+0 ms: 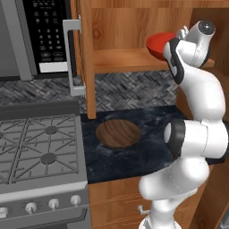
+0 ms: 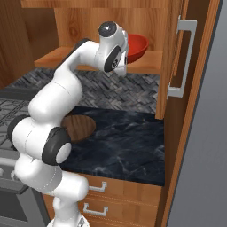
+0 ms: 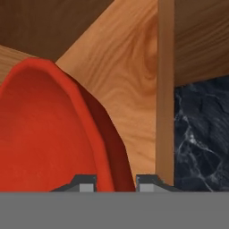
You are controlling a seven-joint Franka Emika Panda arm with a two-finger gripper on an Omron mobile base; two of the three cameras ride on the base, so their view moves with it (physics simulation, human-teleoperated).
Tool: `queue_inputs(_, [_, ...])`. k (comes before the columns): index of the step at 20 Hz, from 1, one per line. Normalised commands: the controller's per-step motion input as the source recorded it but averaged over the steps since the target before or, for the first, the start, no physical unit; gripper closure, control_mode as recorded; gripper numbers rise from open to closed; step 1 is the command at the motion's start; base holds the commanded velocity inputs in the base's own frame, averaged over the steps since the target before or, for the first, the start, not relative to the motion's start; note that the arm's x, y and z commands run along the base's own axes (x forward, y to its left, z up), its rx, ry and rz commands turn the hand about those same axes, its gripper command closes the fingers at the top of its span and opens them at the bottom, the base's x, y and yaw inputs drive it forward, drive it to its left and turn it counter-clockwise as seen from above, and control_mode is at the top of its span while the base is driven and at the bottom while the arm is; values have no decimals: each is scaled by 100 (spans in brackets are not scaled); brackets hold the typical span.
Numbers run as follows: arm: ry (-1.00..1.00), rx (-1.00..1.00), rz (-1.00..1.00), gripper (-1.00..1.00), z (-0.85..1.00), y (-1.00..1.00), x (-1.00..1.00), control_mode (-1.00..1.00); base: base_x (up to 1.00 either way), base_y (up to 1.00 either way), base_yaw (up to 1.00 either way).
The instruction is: Open the cabinet. Pick the bowls from the counter and place them in the cabinet. Then close the cabinet.
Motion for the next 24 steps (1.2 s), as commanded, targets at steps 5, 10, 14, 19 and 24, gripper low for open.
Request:
queue_inputs(5, [0,0,0,100,0,-9,44,-100,0,0,0])
queue_inputs(10, [0,0,0,-100,-10,-6,30,-100,0,0,0])
queue_inputs(14, [0,0,0,-100,-9,-14,21,-100,0,0,0])
queue_inputs(19, [0,0,0,-100,-3,-20,17,-100,0,0,0])
queue_inputs(24, [-4,0,0,-100,0,-8,0,-100,0,0,0])
